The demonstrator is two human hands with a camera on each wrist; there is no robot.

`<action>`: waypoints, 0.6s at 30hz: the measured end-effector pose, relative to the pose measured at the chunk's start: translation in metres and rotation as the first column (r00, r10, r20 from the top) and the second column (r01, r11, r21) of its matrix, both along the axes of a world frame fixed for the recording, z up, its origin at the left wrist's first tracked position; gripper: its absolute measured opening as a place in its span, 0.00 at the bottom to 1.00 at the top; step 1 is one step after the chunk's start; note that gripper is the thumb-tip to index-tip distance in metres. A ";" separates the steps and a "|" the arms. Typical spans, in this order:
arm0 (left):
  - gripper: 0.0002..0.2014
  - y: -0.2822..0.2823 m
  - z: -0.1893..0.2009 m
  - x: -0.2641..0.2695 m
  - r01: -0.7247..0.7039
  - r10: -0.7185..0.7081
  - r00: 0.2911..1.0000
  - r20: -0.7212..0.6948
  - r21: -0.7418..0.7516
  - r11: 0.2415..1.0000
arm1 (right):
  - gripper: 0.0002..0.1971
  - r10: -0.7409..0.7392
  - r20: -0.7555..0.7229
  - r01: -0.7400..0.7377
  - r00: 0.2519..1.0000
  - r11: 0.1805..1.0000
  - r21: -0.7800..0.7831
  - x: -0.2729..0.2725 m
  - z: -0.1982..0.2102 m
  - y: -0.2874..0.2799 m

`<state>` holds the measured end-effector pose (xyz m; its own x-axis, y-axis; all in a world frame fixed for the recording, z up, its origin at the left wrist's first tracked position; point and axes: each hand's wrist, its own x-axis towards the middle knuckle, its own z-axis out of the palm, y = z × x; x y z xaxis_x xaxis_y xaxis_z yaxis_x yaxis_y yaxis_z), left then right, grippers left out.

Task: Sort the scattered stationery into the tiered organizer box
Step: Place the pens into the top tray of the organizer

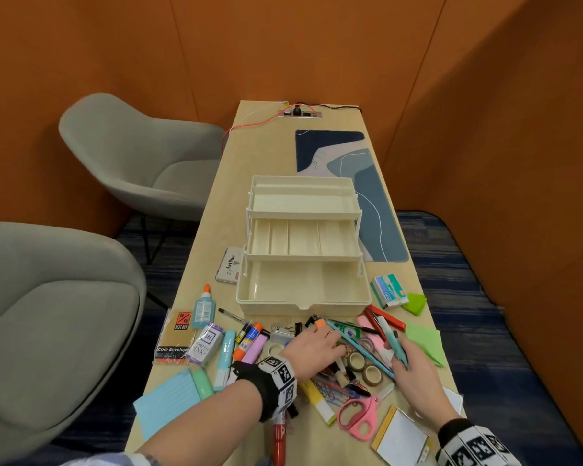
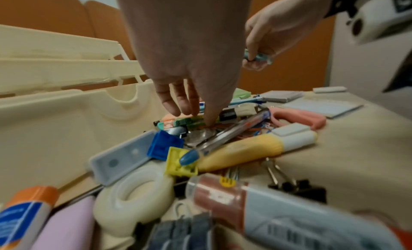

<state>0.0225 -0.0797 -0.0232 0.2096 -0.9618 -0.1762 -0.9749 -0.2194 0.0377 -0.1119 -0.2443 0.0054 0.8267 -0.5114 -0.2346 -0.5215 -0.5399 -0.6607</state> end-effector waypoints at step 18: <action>0.06 0.039 0.046 0.066 -0.899 0.711 0.425 -0.561 -0.171 0.403 | 0.19 0.047 0.088 -0.061 0.995 0.986 0.154 0.048 0.030 0.008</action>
<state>0.0889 -0.0409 0.0226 0.9353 -0.3407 -0.0961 -0.2135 -0.7594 0.6146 -0.0640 -0.2360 0.0353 0.8721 -0.4281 -0.2369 -0.4338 -0.4528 -0.7790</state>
